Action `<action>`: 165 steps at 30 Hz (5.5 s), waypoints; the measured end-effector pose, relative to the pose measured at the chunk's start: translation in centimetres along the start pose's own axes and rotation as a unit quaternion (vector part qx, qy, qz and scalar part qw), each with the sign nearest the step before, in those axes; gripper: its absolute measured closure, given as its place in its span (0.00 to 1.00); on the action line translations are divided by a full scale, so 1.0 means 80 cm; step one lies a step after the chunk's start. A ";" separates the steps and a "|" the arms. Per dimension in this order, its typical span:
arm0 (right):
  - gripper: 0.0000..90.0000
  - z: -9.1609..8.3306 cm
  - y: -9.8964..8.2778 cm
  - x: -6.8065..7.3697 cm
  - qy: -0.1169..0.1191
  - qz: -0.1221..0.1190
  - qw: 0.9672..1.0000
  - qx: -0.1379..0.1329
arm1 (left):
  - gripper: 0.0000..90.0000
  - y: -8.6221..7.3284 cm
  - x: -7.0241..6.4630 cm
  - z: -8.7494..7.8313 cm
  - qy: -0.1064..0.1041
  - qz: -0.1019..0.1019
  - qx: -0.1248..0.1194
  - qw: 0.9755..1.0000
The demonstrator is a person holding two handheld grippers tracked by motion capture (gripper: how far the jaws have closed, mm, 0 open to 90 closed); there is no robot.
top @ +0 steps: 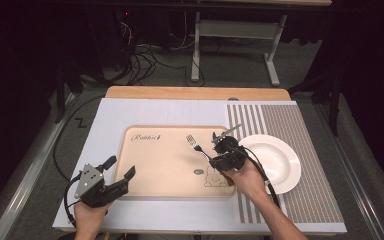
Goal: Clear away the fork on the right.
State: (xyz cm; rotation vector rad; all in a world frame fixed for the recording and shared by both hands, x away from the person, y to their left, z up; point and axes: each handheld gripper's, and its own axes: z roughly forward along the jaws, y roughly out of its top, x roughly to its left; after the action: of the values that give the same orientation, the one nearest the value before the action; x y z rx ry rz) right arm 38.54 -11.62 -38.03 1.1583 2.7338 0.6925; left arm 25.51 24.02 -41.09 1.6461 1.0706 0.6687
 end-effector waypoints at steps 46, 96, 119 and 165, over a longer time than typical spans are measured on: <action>0.79 0.054 0.011 0.009 -0.023 -0.001 0.999 0.049 | 0.31 0.000 0.003 -0.002 0.002 -0.004 -0.003 1.000; 1.00 0.061 0.008 -0.011 -0.035 -0.004 0.999 0.010 | 0.31 0.000 0.003 -0.001 0.002 -0.003 0.000 1.000; 0.88 0.035 -0.003 -0.017 -0.033 -0.003 0.999 -0.026 | 0.31 0.000 0.003 0.000 0.004 -0.002 0.001 1.000; 0.53 -0.039 -0.094 -0.053 -0.041 0.029 0.982 -0.184 | 0.31 -0.001 0.003 0.000 0.008 -0.001 0.004 1.000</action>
State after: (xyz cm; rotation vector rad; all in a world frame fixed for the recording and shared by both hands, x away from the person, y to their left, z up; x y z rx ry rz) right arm 35.80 -20.35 -38.94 1.1494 2.3752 1.0738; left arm 25.58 24.22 -41.18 1.6485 1.0878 0.6767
